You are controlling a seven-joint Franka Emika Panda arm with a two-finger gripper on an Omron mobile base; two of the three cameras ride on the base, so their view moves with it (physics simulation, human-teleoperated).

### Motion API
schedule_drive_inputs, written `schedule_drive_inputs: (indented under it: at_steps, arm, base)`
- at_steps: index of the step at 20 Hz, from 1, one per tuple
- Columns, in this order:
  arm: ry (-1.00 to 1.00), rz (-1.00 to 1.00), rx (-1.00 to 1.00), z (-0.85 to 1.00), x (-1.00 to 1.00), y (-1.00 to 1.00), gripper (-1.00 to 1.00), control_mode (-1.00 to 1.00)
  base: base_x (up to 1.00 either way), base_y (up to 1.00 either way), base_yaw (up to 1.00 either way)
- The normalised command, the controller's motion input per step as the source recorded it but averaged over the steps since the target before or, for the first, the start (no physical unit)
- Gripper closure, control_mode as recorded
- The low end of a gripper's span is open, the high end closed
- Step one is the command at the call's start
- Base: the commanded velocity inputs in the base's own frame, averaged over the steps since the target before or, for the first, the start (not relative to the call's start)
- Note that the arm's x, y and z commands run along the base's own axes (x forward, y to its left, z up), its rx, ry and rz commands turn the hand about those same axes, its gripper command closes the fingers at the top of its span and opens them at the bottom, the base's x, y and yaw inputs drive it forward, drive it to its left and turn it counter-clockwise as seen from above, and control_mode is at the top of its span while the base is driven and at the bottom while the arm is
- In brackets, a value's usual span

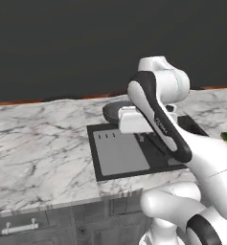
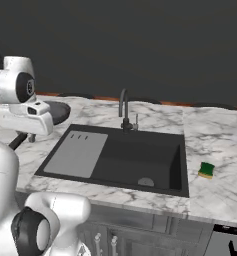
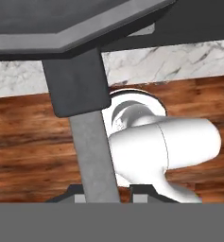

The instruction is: Pick the pan and sponge and place them into the sink. Then turn on the water.

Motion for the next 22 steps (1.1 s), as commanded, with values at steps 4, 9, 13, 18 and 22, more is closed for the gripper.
schedule_drive_inputs:
  at_steps: [4, 9, 13, 18, 22]
  arm:
    - [0.07, 0.11, 0.0, 0.25, -0.26, -0.95, 1.0, -1.0]
    - [0.06, 0.17, 0.0, 0.12, -0.2, -0.98, 1.0, -1.0]
    - [0.03, 0.26, 0.0, 0.0, -0.23, -1.0, 1.0, -1.0]
    - [0.0, 0.34, 0.0, -0.11, -0.47, -0.82, 1.0, -1.0]
    - [-0.02, 0.31, 0.01, -0.08, -0.41, -0.74, 1.0, -1.0]
  base:
    - [0.0, 0.0, 0.0]
    - [0.0, 0.0, 0.0]
    - [0.0, 0.0, 0.0]
    - [0.0, 0.0, 0.0]
    - [0.0, 0.0, 0.0]
